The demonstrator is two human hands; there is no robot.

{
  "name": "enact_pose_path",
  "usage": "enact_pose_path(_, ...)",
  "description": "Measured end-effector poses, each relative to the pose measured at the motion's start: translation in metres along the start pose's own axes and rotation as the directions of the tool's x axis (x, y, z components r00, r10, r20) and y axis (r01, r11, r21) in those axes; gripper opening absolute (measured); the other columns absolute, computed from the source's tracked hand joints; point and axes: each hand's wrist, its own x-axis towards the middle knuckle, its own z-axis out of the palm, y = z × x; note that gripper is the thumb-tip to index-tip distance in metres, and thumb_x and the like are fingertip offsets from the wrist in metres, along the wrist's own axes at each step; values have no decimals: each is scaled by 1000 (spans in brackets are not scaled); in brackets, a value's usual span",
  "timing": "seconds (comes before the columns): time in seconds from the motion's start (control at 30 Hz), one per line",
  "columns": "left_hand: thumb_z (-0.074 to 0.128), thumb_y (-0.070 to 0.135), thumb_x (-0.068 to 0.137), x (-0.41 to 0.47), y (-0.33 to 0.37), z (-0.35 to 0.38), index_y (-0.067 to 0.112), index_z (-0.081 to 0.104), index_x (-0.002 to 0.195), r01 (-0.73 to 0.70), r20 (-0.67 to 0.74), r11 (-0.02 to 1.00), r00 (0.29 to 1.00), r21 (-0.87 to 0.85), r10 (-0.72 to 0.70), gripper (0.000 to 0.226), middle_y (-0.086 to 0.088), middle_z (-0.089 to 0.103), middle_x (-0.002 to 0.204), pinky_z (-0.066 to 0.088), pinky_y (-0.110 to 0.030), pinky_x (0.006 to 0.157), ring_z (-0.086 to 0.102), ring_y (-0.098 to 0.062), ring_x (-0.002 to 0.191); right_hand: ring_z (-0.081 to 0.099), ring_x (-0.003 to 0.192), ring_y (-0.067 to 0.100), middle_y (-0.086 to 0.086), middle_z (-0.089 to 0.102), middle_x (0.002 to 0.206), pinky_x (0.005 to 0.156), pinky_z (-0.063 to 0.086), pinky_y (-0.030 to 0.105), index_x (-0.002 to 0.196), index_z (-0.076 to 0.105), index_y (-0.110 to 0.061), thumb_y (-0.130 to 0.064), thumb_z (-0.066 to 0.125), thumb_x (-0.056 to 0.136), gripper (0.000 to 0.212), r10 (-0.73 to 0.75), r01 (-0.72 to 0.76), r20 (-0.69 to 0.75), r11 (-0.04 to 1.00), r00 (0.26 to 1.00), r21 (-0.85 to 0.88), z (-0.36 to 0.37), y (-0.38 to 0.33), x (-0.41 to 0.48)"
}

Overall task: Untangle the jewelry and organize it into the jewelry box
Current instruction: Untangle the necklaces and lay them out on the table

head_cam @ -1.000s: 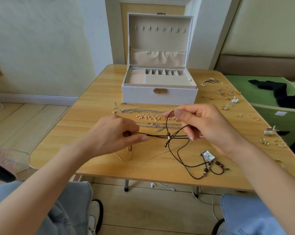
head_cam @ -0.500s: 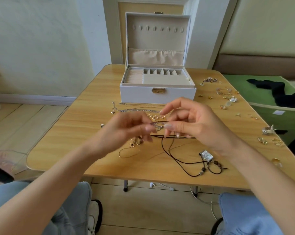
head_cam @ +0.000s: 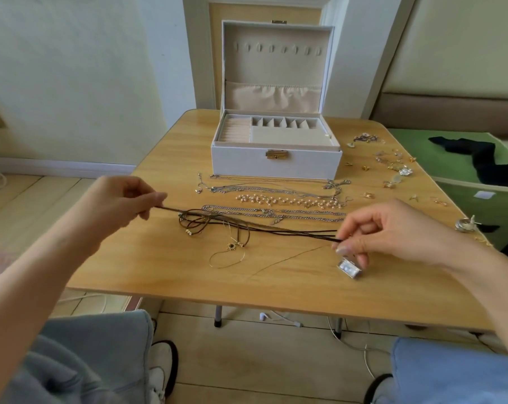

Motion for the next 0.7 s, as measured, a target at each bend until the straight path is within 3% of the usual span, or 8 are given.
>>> enact_pose_path(0.1,73,22,78,-4,-5,-7,5,63,72,17,11,984,1000,180,-19,20,-3,61,53,34,-28,55,45,-20,55,59,50,10,8,66,56,57,48,16,69,68,-8,-27,75,56,24,79,-79,7,995,997,-59,-4,5,-3)
enact_pose_path(0.2,78,27,73,-6,-11,-4,10,62,71,18,44,904,998,427,-41,23,-4,63,63,38,-28,58,52,-18,63,49,41,-4,-8,60,46,46,35,6,69,69,-11,-24,80,64,18,130,-130,-18,966,991,-223,-4,5,-4)
enact_pose_path(0.3,81,35,68,-6,-12,2,19,61,72,-15,38,823,999,568,-9,26,2,59,75,35,-28,57,52,-16,70,45,40,-8,-19,55,43,44,33,7,73,70,-17,-26,80,69,14,133,-146,-63,928,989,-343,-2,2,-4)
enact_pose_path(0.43,75,41,71,-8,-2,15,23,55,77,-200,49,785,976,586,213,27,6,53,84,30,-21,55,46,-7,71,46,54,-18,-12,63,73,52,33,13,70,70,-28,-43,77,64,17,-38,-43,-192,916,981,-400,4,-8,1)
enact_pose_path(0.5,74,44,69,-11,4,29,25,53,75,-262,112,808,965,529,239,29,8,52,82,31,-21,56,45,-7,71,49,54,-13,-11,63,69,53,36,8,71,70,-25,-43,73,70,17,-159,64,-255,937,954,-344,17,-17,10)
enact_pose_path(0.6,73,42,73,-11,6,46,27,53,75,-290,196,780,957,555,216,25,11,51,82,32,-21,57,44,-6,72,48,53,-3,-12,63,63,53,34,14,70,70,-22,-42,69,79,21,-256,149,-298,929,920,-339,51,-27,29)
enact_pose_path(0.7,70,33,80,-7,6,48,28,51,71,-309,214,768,950,561,226,22,11,50,80,34,-22,57,44,-5,70,43,53,-5,-18,49,56,57,30,12,72,66,-26,-43,64,84,21,-315,175,-313,899,896,-402,87,-33,47)
